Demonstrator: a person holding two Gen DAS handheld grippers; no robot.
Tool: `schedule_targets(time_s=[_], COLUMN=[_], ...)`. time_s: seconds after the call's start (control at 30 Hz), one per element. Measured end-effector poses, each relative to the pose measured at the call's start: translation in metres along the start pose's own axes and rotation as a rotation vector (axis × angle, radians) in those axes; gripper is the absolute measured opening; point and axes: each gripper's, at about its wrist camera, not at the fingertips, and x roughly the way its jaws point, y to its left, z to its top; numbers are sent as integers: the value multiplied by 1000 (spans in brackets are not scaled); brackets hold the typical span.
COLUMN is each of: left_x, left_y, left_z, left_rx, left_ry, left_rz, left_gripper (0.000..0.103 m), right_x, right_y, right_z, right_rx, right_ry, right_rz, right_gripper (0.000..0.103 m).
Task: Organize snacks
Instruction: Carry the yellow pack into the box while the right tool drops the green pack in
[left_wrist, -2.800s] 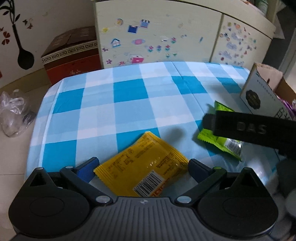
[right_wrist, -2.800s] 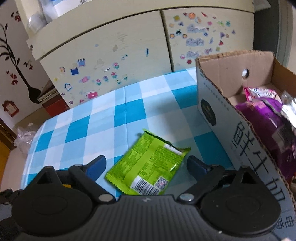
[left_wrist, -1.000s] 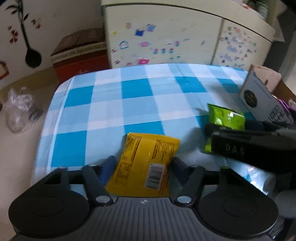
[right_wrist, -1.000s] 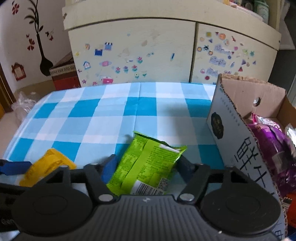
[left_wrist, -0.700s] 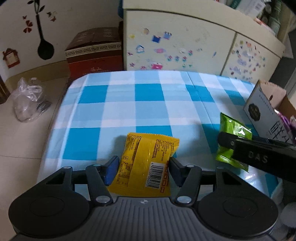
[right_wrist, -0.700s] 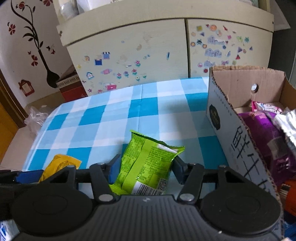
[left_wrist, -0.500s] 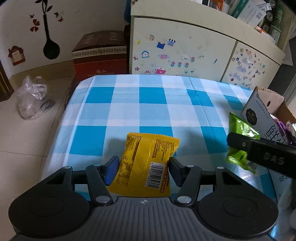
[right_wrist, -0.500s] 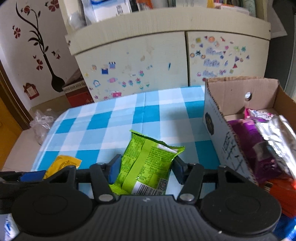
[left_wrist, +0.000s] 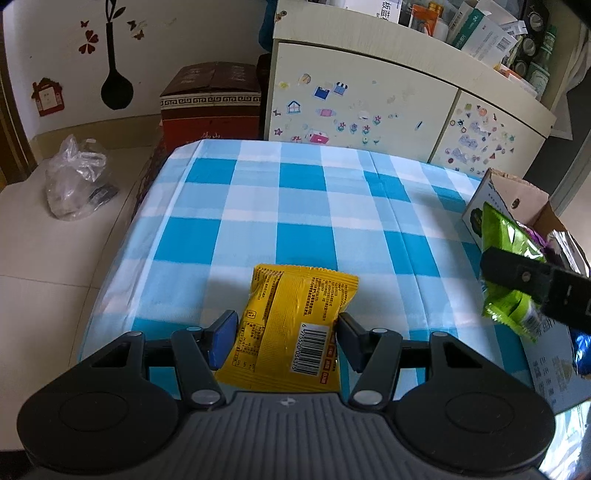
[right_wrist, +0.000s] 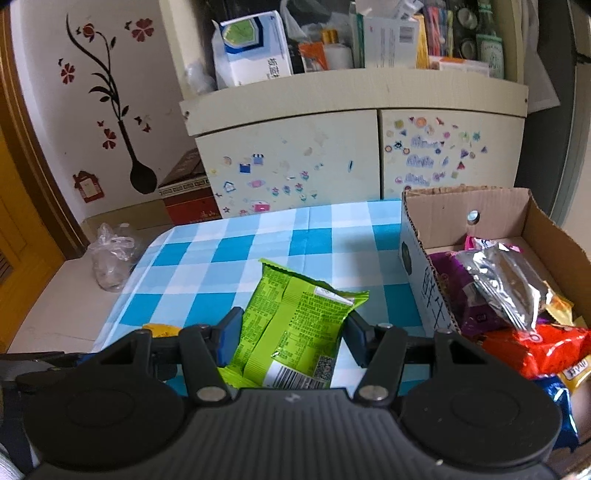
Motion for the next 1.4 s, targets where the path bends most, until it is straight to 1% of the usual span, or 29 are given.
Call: schedule_targets(time_s=[0.3,0.47,0.6,0.83,1.0,1.23,1.4], left_x=[-16,-25,-33,-49,-62,-77,-85], left_y=[-4,-3,-8,-21,-41,-74,-97], left_z=[-18,-23,-22,-15,-7,4,13], left_rx=[21,1,12,2,26,60,76], left_ry=[-4,-3,-16,-41,-72,-93,-109], left_rz=[22,23,36,31,8,-56,-103], left_gripper=[64,64,64,64,64,64,64], right_x=[-25,-35,-44,-63,-81,-108,-120], right_y=[2,2,-4,-19,-28,-46,-69], right_z=[-7,-11,-11,-5,5,20,31], right_rx=[-17,-25,-15,29,46,55,68], right_ry=[-16,-25,-39,-81,-126,-194,-225], right_rz=[19,29,34,30,32,17,0], right_gripper=[58,58,58,58,58,58,58])
